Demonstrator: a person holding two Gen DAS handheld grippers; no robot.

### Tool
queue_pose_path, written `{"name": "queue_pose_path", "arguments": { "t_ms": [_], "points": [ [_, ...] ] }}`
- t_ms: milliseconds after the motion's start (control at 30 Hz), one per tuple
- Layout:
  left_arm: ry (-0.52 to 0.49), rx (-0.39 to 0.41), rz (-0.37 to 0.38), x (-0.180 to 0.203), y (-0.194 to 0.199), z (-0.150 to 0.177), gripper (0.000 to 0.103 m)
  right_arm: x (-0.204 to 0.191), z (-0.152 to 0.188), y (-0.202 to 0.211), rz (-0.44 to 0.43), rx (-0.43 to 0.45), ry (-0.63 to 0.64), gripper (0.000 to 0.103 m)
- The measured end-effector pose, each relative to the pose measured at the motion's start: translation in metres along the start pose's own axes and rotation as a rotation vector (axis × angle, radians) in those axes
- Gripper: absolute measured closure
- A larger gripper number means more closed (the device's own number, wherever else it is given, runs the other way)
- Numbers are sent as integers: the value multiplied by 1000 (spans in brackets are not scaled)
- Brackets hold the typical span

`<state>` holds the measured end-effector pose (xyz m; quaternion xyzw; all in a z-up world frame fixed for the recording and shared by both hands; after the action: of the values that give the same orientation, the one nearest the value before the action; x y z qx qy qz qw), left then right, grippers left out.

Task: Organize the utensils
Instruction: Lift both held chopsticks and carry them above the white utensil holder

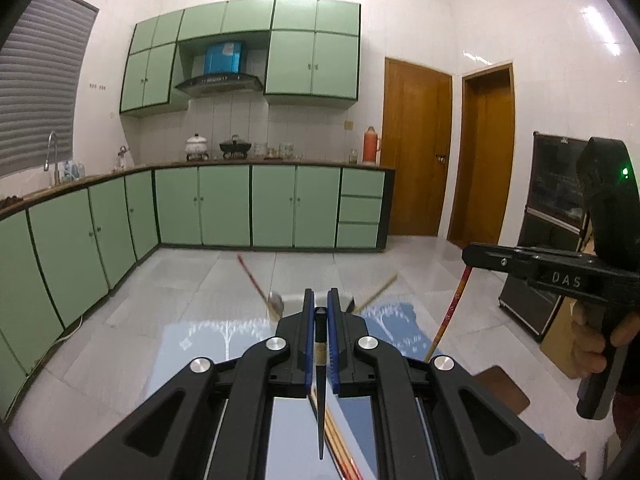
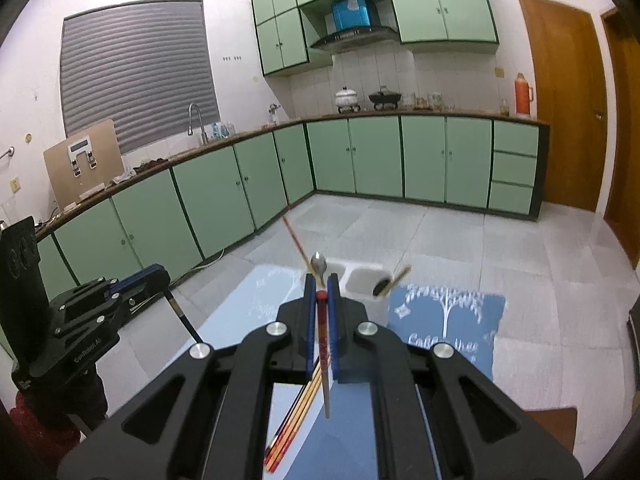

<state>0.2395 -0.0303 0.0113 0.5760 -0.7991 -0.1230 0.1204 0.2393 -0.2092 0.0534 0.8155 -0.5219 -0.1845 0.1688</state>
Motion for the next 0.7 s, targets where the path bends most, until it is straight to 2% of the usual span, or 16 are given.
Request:
{"name": "queue_pose_path", "arguments": {
  "t_ms": [433, 700],
  "points": [
    [-32, 148, -8, -3, -45, -90, 97, 22, -91, -34, 30, 103, 25, 98],
    [-33, 206, -33, -6, -100, -119, 97, 49, -117, -80, 63, 126, 8, 98]
  ]
}}
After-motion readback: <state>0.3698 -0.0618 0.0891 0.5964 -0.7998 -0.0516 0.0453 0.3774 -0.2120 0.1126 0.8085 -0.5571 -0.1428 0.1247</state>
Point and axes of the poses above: each gripper's, at about its wrist camera, not at the fingertips, and y roughly against the way its jaws point, x to its right, z to its underside, the point moved 5 cm from there along -y, roughly the way its jaws point, and after that the axes turned 1 degree about -x, right-handed, at the moved point
